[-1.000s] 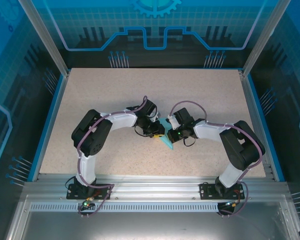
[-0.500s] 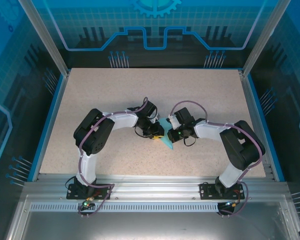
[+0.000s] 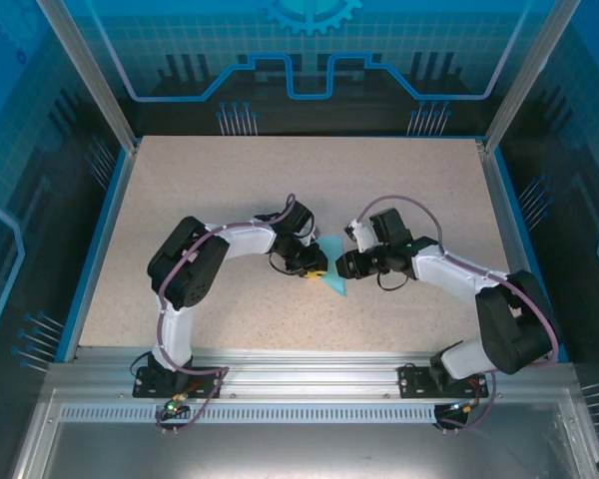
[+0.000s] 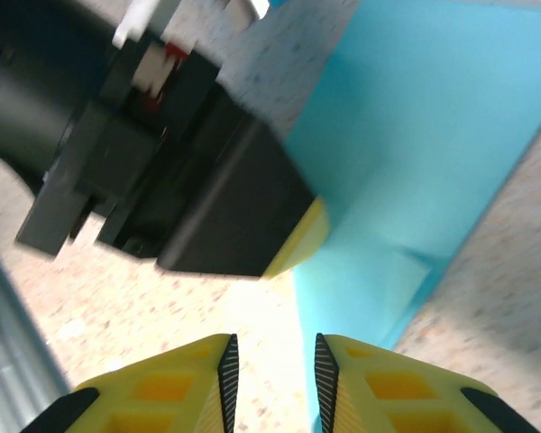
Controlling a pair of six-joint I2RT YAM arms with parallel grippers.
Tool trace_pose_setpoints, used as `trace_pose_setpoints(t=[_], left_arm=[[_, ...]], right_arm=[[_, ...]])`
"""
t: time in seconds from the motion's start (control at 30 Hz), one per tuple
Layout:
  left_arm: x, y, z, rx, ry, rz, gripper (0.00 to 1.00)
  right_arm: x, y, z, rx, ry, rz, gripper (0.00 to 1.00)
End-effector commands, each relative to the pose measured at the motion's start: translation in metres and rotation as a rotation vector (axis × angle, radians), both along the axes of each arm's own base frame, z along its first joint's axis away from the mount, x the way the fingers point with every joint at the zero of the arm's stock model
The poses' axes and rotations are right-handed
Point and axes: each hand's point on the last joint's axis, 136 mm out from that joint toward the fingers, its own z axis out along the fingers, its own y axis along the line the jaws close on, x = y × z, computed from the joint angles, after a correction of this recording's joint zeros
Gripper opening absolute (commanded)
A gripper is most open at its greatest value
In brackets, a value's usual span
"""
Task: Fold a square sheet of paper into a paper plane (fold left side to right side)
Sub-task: Third fold the triangle at the center of the table.
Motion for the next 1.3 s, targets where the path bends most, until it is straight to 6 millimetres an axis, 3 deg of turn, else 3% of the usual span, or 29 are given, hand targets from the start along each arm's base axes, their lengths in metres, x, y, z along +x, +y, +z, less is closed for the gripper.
trace_pose_setpoints(t=[0.0,0.27,0.7,0.87,1.27], left_arm=[[-0.015,0.015,-0.043,0.137,0.058,0.007,0.23],[-0.014,0.015,-0.043,0.142,0.056,0.007,0.22],[-0.013,0.017,-0.043,0.156,0.049,0.004,0.22],[-0.014,0.018,-0.045,0.164,0.051,0.002,0.22],[-0.012,0.024,-0.048,0.196,0.051,0.012,0.2]], right_arm=[[-0.031,0.018,-0.001,0.117,0.148,0.054,0.3],[-0.03,0.029,-0.024,0.041,0.209,0.07,0.29],[-0.039,0.004,-0.07,-0.146,0.354,-0.022,0.27],[-0.045,0.001,-0.075,-0.153,0.379,-0.026,0.27],[-0.089,-0.021,-0.081,-0.18,0.481,-0.051,0.25]])
